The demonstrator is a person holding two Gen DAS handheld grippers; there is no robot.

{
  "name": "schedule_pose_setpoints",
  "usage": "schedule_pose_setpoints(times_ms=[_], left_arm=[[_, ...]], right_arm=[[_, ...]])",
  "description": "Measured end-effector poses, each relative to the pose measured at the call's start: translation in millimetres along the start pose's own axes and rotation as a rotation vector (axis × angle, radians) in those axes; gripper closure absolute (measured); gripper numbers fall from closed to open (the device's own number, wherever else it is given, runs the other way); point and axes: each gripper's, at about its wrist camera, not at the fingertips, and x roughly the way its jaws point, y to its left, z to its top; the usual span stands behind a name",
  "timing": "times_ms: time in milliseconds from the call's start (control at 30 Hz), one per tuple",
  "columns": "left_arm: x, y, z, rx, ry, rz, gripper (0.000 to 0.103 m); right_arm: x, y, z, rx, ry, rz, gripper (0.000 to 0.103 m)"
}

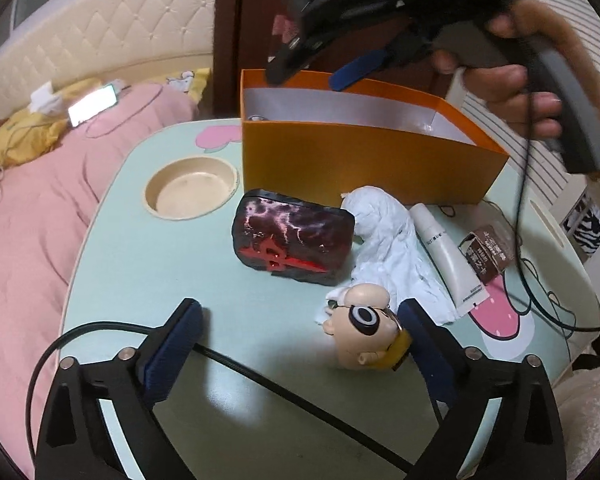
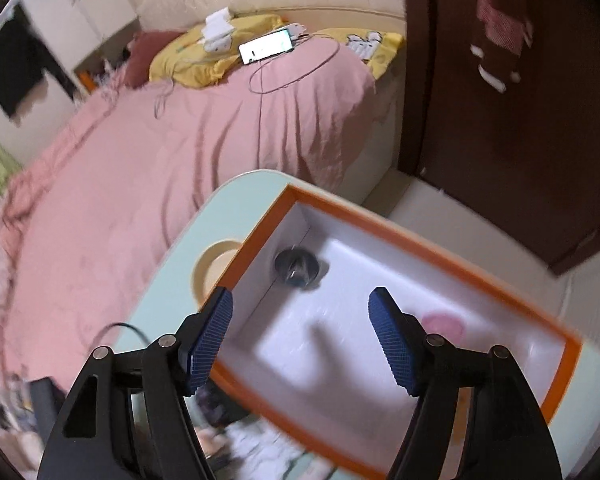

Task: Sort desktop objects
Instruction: 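Reach the right gripper into the box and grasp the silver metal cup, then lift the silver cup out with the right gripper and set on table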

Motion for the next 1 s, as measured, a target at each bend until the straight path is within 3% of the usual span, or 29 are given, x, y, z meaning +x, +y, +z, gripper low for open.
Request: schedule_pose_setpoints(times_ms=[67, 433, 600, 633, 667, 867, 1000], left_arm=[[1.3, -0.6, -0.3, 0.004, 0.0, 0.0, 0.004], [0.9, 1.3, -2.2, -0.006, -0.009, -0.02, 0.003], [1.4, 2.7, -2.0, -0.01, -0.011, -0.028, 0.002], [1.9, 3.0, -1.9, -0.01, -0.011, -0.029, 0.002], [2.2, 3.2, -1.9, -0.01, -0.011, -0.029, 0.002], [3.4, 3.8, -1.4, -0.011, -0.01, -0.033, 0.002], [4.1, 3.8, -1.4, -0.013, -0.012, -0.032, 0.002]], right_arm=[[10.9, 5.7, 6.0, -0.056, 0.021, -0.052, 0.032], [47.6, 30.4, 18.5, -0.298, 0.096, -0.142, 0.043], [64.5, 32.8, 15.5, -0.42, 0.101, -0.132, 0.043], [66.7, 34.1, 13.2, -0.453, 0.09, -0.13, 0.05], [69.1, 35.2, 11.1, -0.482, 0.083, -0.125, 0.065], [72.7, 32.6, 12.0, -0.547, 0.104, -0.096, 0.065], [68.2, 25.8, 16.2, -0.495, 0.105, -0.084, 0.065]])
